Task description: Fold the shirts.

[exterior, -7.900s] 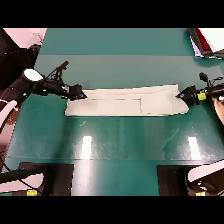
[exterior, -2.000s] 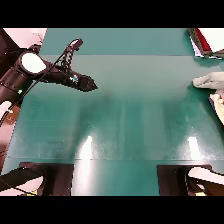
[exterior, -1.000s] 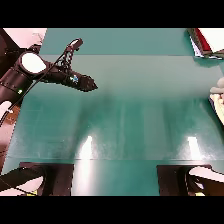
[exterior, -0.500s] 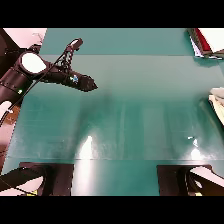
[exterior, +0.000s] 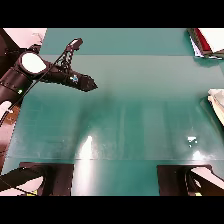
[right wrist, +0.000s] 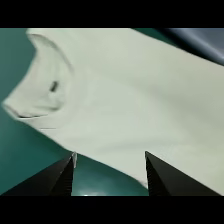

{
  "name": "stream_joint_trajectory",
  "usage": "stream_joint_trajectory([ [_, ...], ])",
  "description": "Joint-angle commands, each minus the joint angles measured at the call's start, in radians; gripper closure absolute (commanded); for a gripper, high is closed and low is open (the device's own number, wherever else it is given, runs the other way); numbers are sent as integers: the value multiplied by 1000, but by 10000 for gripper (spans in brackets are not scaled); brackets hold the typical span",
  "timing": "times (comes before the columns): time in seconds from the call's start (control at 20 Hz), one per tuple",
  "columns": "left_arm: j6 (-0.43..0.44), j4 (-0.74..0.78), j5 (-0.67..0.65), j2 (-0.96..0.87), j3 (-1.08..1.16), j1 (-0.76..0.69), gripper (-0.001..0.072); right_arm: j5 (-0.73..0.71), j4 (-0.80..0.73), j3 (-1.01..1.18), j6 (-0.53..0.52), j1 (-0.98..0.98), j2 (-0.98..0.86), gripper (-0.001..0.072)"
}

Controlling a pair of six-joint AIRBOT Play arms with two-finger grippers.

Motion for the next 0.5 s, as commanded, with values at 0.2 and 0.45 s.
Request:
stream_joint_trajectory([
  [0.2,-4,-2,-5,1,0,-1,683,-85,199,-58,10,496,-2,429],
  [0.45,-5,-2,29,1,0,-1,683,-156,188,-58,8,760,-2,696],
])
